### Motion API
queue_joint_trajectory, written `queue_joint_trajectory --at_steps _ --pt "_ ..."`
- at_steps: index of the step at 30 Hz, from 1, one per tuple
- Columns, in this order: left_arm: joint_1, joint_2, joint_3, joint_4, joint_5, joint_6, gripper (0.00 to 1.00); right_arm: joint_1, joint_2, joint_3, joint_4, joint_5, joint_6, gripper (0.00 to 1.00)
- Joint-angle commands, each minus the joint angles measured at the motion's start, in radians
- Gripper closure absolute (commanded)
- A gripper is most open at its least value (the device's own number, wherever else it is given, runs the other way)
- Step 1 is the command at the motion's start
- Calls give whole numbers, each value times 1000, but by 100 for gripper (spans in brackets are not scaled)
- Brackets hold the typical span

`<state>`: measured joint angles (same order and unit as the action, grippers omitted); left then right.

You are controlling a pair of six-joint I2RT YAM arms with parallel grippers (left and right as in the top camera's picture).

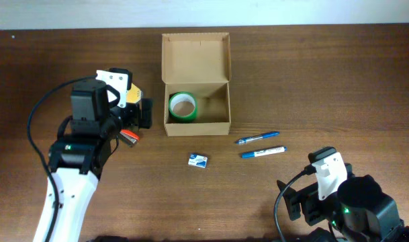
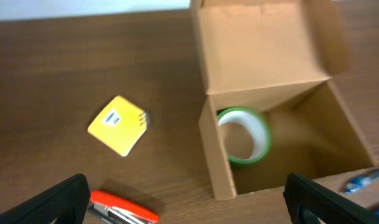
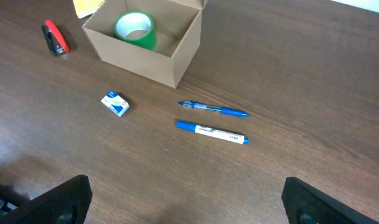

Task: Pack container
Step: 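Grasp the yellow sticky-note pad with the left gripper and lift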

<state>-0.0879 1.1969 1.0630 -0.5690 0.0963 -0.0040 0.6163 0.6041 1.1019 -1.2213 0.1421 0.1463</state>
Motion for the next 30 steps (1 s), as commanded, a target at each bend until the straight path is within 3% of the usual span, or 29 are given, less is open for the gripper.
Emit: queue_joint_trajectory --at_steps 1,8,22,25,30 --pt "-1 54 19 0 -117 -56 1 5 -8 -8 6 20 -8 1" --pt "-1 187 19 55 -207 -82 0 5 -8 -8 6 20 -8 1" --pt "64 426 53 193 -209 -464 0 5 -8 -8 6 20 -8 1" --pt "70 470 129 163 -210 -471 0 5 -8 -8 6 20 -8 1" --pt "71 631 368 -39 -209 -475 1 5 -8 -8 6 20 -8 1"
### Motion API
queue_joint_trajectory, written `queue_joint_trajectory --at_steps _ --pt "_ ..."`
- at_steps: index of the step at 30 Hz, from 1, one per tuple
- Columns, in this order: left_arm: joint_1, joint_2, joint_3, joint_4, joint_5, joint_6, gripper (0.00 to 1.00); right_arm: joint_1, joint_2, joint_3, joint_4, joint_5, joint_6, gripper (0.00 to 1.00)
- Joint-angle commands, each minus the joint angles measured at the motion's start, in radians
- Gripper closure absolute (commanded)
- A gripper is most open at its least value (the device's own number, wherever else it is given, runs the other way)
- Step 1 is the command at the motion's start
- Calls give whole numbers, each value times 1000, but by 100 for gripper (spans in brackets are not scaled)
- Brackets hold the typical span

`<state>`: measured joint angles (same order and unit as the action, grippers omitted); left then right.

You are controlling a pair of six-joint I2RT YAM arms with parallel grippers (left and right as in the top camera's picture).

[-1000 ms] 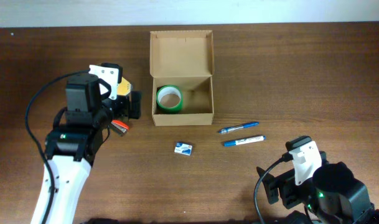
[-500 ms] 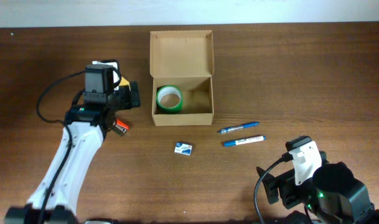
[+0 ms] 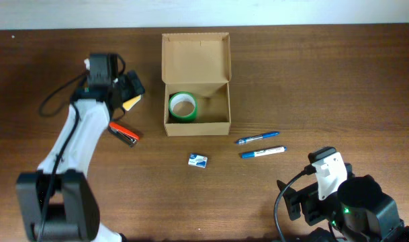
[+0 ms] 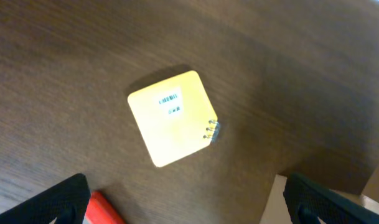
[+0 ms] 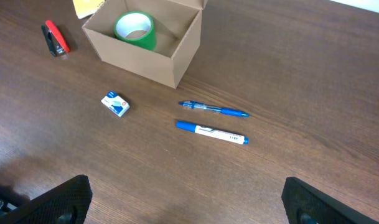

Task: Pack container
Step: 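Grasp the yellow sticky-note pad with the left gripper and lift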

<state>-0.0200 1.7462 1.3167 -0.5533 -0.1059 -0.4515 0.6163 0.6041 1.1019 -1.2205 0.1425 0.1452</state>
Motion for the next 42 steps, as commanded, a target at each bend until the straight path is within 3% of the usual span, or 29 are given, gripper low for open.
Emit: queue_joint_trajectory --at_steps 1,8,21,32,42 --pt "3 116 163 -93 -7 -27 0 5 -8 -8 5 20 -7 1" --pt "3 323 423 -259 27 -92 0 5 -8 -8 5 20 -7 1" --pt "31 449 435 -274 18 -323 0 5 -8 -8 5 20 -7 1" --pt "38 465 435 -255 -7 -348 0 5 -8 -8 5 20 -7 1" --pt "55 539 465 -290 85 -352 0 5 -8 -8 5 20 -7 1"
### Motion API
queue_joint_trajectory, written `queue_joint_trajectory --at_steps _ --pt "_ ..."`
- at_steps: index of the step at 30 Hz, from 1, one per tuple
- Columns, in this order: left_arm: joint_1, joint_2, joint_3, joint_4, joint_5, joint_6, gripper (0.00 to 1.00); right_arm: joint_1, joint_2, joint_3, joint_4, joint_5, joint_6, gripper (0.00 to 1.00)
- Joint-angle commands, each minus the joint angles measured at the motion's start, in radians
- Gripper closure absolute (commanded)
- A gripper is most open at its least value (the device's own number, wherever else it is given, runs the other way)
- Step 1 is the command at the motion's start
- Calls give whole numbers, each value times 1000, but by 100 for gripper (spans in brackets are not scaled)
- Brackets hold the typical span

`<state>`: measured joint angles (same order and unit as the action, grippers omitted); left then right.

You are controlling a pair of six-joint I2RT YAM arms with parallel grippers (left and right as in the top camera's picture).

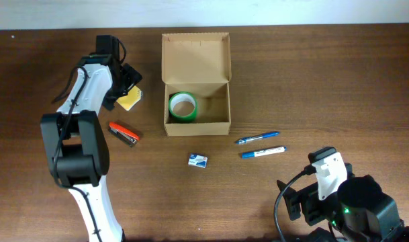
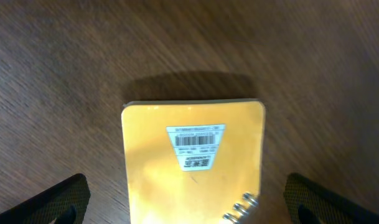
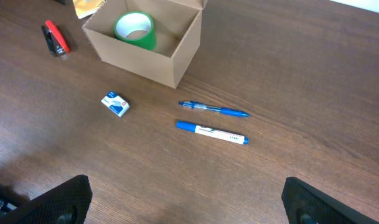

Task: Pack container
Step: 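Grasp the yellow sticky-note pad with the left gripper and lift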

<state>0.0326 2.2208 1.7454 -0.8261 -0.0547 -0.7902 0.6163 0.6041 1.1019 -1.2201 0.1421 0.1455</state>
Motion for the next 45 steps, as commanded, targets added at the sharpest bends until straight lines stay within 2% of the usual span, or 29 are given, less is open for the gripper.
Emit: queue_joint_trajectory --at_steps 1,6,18,26,27,28,34,45 --pt "0 79 50 -27 32 -12 0 5 -8 -8 5 20 -7 1" --pt "-6 136 136 -66 34 -4 0 5 -8 -8 5 20 -7 1" --pt "-5 136 148 -126 -26 51 1 5 -8 -8 5 20 -7 1" --pt "-5 136 148 -129 -44 51 11 5 -8 -8 5 20 -7 1" --pt "-5 136 148 -129 -45 51 18 5 -8 -8 5 20 -7 1" --pt "-5 136 148 -129 -45 51 20 5 -8 -8 5 20 -7 1" --pt "-5 136 147 -130 -47 58 20 5 -8 -8 5 20 -7 1" --pt "-6 136 160 -150 -45 74 27 5 -8 -8 5 20 -7 1"
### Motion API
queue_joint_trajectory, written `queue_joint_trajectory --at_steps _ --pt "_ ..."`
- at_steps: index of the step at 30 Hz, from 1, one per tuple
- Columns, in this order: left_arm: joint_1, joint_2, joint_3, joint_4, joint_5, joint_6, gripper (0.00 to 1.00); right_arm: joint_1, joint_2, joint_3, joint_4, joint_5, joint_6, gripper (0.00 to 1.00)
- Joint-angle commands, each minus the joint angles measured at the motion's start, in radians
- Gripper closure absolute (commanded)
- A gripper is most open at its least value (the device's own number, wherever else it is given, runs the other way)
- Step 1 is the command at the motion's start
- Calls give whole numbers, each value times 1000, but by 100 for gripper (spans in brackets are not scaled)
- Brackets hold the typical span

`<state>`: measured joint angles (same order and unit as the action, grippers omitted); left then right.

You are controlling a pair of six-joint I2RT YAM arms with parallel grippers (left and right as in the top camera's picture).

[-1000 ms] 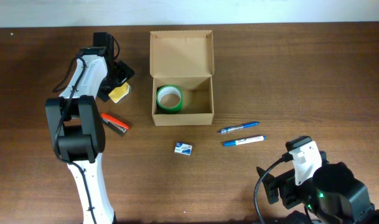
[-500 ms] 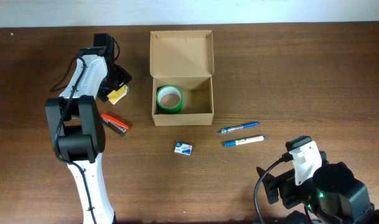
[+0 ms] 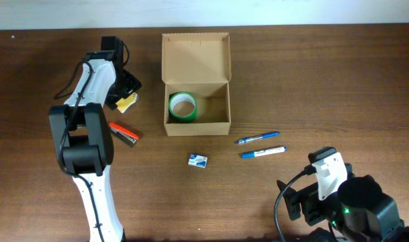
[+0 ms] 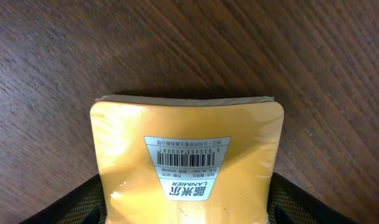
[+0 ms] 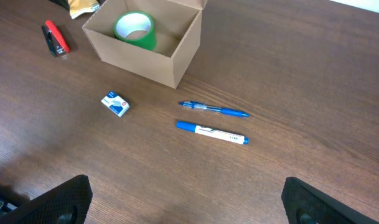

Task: Pack container
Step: 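Grasp the yellow sticky-note pad with the left gripper and lift, then carry the yellow pad with the left gripper into the box and release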

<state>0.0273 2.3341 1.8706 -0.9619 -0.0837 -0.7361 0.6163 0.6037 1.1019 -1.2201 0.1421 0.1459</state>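
Note:
A yellow notepad [image 4: 186,155] with a barcode label lies on the table left of the open cardboard box [image 3: 197,126]. My left gripper [image 4: 186,208] is down on it, one finger pressed against each side of the pad. In the overhead view the gripper [image 3: 123,91] covers most of the notepad [image 3: 127,103]. A roll of green tape [image 3: 183,106] stands inside the box. My right gripper [image 5: 189,205] is open at the near right, above bare table, with nothing in it.
A red stapler [image 3: 123,134] lies in front of the left gripper. A small blue-and-white box [image 3: 198,160] sits in front of the cardboard box. A blue pen [image 3: 258,138] and a blue marker [image 3: 263,152] lie to its right. The box lid [image 3: 195,57] stands open at the back.
My left gripper has dropped closer to the yellow notepad, and its fingers have come in from well apart to lie against the pad's two sides. The right arm has not moved.
My left gripper was open between the notepad and the box, tape inside the box. Then it was above the notepad, then lower and centred over it, still open. Now its fingers hold the pad's sides. The right arm stayed still throughout.

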Motion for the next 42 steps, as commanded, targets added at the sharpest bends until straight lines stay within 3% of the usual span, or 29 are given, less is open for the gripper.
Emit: queue_joint_trajectory --at_steps 1,13,28,35,42 --pt "-1 23 45 -26 -16 19 27 5 -8 -8 5 20 -8 1" --pt "-29 22 294 -200 -23 106 28 5 -8 -8 5 20 -8 1" --pt "-297 22 717 -482 -70 214 30 5 -8 -8 5 20 -8 1" --pt "-460 22 720 -521 -34 215 33 5 -8 -8 5 20 -8 1" --pt "-574 23 631 -450 -11 214 33 5 -8 -8 5 20 -8 1"
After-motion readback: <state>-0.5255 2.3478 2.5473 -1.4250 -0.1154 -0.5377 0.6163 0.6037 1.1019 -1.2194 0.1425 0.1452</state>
